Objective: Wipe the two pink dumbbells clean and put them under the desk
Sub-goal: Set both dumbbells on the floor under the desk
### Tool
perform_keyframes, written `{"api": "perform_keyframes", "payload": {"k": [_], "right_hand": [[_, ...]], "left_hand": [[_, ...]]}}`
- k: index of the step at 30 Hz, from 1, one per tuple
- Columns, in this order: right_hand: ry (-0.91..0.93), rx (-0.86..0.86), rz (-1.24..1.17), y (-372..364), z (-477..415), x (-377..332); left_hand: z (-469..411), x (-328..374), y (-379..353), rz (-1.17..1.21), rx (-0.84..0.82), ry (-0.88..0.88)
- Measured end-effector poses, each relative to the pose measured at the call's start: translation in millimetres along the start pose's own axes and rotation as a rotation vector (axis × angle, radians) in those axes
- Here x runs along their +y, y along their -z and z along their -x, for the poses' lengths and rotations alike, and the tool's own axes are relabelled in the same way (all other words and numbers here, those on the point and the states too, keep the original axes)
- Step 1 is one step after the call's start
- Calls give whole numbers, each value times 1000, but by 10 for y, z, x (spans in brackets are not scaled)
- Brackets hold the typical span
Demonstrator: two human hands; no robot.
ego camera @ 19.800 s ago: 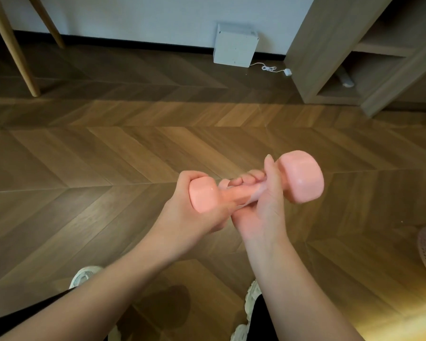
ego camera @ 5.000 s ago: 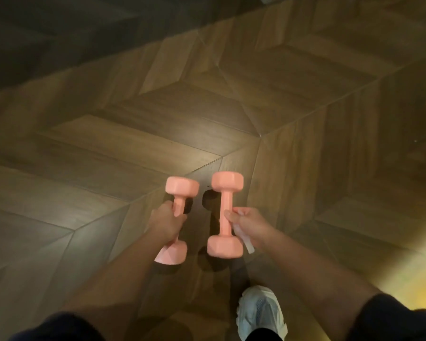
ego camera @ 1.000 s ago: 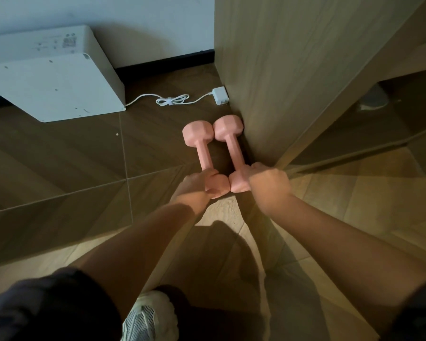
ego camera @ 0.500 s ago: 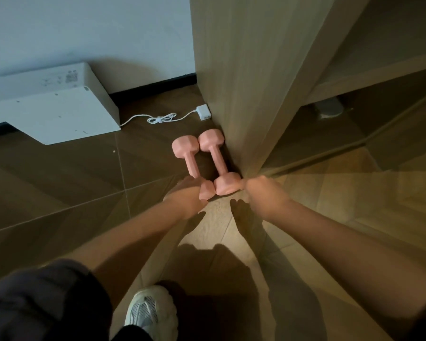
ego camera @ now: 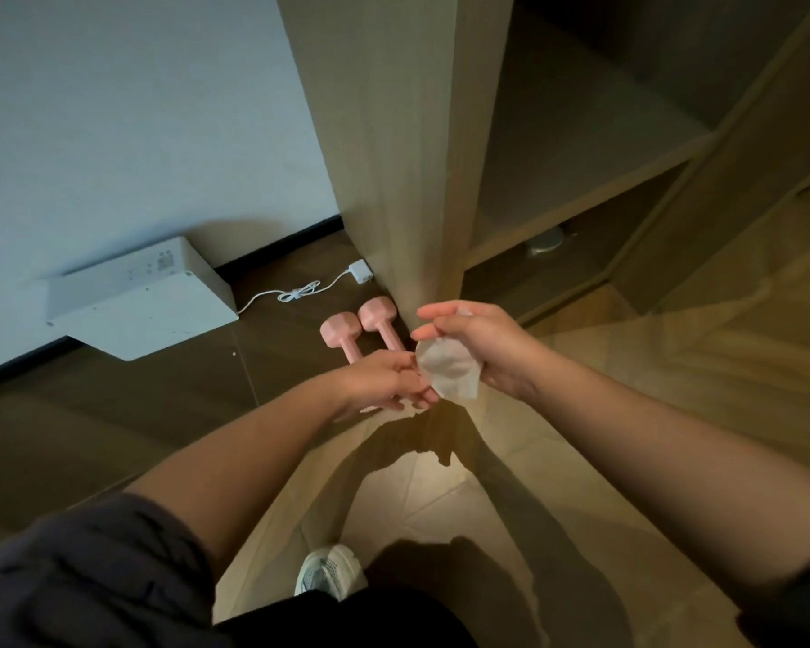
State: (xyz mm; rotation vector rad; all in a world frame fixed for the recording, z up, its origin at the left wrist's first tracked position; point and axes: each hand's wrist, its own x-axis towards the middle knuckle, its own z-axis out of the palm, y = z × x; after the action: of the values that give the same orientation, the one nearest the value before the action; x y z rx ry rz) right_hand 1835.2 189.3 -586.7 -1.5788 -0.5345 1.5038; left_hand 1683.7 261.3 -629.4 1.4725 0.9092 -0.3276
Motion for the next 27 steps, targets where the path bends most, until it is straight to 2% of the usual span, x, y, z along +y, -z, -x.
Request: {"api": "perform_keyframes", "payload": {"k": [8, 13, 20, 23, 27], "right_hand": [[-142, 115, -157, -82, 920, -575], [-192, 174, -44, -188, 1707, -1002], [-237, 52, 147, -440, 2870, -1725], [-273, -21, 108, -672, 3223, -1976], [-343, -218, 62, -1097, 3602, -2156]], "left_hand": [[965, 522, -87, 244, 161, 67], [1874, 1019, -154, 364, 225, 91], [3317, 1496, -259, 395, 324, 120], [3880, 1562, -291, 403, 381, 132], [4635, 1516, -297, 526, 479, 92]]}}
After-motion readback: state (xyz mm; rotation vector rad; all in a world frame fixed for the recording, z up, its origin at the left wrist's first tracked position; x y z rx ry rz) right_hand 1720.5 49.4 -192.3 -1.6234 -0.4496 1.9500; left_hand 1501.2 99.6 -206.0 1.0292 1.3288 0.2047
